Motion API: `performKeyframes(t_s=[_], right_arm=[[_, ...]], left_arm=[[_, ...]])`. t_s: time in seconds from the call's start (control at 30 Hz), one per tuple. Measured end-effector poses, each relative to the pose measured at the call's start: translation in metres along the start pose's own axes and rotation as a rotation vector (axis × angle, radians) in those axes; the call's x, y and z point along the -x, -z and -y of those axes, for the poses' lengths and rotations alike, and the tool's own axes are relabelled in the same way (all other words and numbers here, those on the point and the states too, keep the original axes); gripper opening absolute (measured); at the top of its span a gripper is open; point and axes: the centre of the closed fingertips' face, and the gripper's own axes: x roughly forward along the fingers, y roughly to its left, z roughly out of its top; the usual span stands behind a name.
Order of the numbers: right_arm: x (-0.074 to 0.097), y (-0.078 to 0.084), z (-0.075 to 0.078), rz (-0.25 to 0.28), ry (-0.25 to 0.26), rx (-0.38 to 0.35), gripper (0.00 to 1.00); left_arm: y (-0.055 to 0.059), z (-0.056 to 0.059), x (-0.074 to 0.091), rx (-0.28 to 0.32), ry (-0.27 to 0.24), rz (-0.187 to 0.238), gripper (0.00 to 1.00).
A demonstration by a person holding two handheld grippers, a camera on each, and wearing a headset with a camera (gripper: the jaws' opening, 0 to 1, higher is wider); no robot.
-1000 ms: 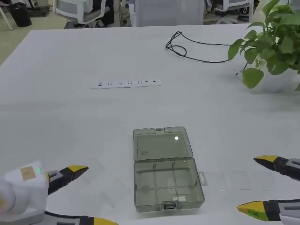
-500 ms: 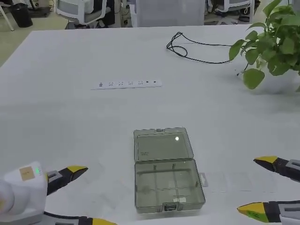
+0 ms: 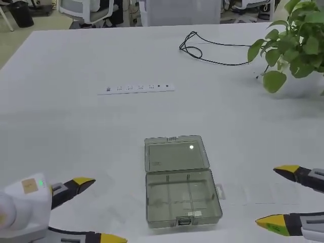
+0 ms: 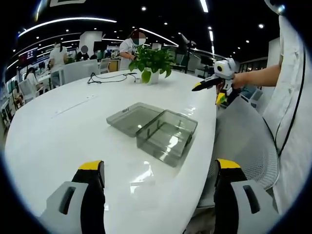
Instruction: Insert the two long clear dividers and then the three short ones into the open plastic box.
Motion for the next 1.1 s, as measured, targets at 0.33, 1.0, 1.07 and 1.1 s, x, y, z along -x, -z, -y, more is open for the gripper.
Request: performKeyframes(t_s=[0.33, 1.0, 1.07, 1.1], right_arm=[[0.0, 0.0, -0.002, 0.0, 0.001, -0.005, 0.8], [0.001, -0.008, -0.013, 0.011, 0.009, -0.014, 0.79], [0.001, -0.009, -0.014, 0.011, 0.009, -0.015, 0.79], [0.001, -0.009, -0.014, 0.011, 0.009, -0.015, 0.79]], left_arm=[[0.0, 0.001, -0.002, -0.002, 0.008, -0.006, 0.95], [0.002, -0.018, 0.004, -0.003, -0.034, -0.057, 0.9], [0.002, -0.022, 0.005, -0.001, -0.035, -0.058, 0.89], [0.002, -0.024, 0.005, 0.0, -0.036, -0.063, 0.89]])
